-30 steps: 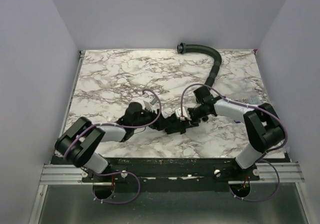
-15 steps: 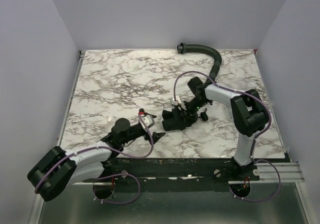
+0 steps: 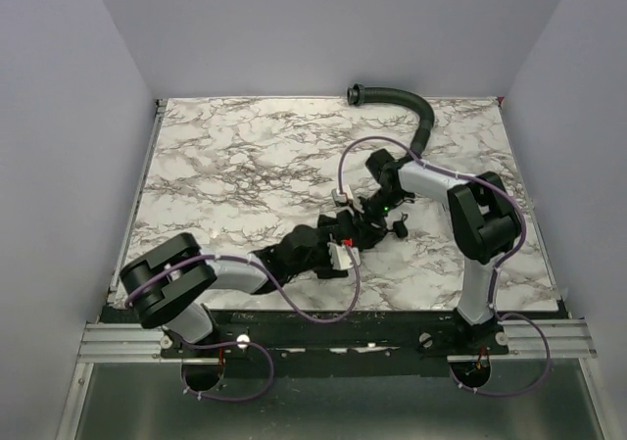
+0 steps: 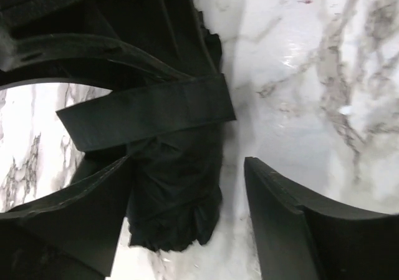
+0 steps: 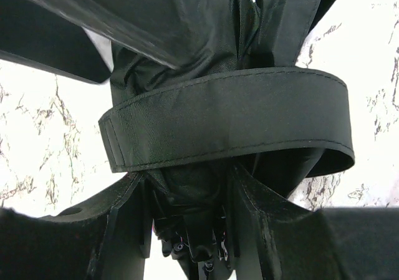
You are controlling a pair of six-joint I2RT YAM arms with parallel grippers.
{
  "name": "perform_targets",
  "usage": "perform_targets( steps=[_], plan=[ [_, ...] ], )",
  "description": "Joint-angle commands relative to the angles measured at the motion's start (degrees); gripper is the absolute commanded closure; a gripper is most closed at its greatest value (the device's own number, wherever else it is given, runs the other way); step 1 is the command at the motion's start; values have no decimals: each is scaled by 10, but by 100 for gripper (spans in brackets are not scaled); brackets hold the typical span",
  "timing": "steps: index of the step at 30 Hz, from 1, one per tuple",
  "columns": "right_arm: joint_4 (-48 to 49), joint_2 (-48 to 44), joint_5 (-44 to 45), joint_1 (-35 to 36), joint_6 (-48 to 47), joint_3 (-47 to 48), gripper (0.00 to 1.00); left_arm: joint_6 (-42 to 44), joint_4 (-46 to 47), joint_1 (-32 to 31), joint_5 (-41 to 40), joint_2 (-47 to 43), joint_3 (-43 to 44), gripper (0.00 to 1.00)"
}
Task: Put away the umbrella
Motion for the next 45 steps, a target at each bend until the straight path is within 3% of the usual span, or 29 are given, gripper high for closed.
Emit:
perform_targets(
  steps=[1,6,9,11,14,17,21,30,34,37,45],
  plan=[
    [-58,72,102,7,14,-48,81,34,-37,-2,-57,57,49,33],
    [-69,79,96,7,7,-42,80,6,-54,-1,-55,107,61,44],
    [-73,80,91,6,7,-38,75,-54,-118,4,-28,131,87,68],
    [-82,75,76,2,6,-28,66,-133,-169,13,8,135,108,80],
    [-95,51,42,-15,-2,-5,42,-249,-195,34,69,146,113,91],
    [-92,5,15,-37,-4,17,26,-354,-219,57,133,183,120,93],
    [-82,-53,-7,-62,-6,43,15,-425,-255,97,218,254,137,96],
    [-25,-176,-23,-108,-48,23,7,-486,-252,148,283,342,132,98],
    [-22,-242,-78,-111,-202,-63,0,-504,-239,154,309,371,138,98],
    [33,-271,-95,-109,-260,-136,0,-515,-237,162,325,389,144,98],
    [170,-247,-40,-99,-235,-201,0,-522,-235,176,352,420,150,98]
  ],
)
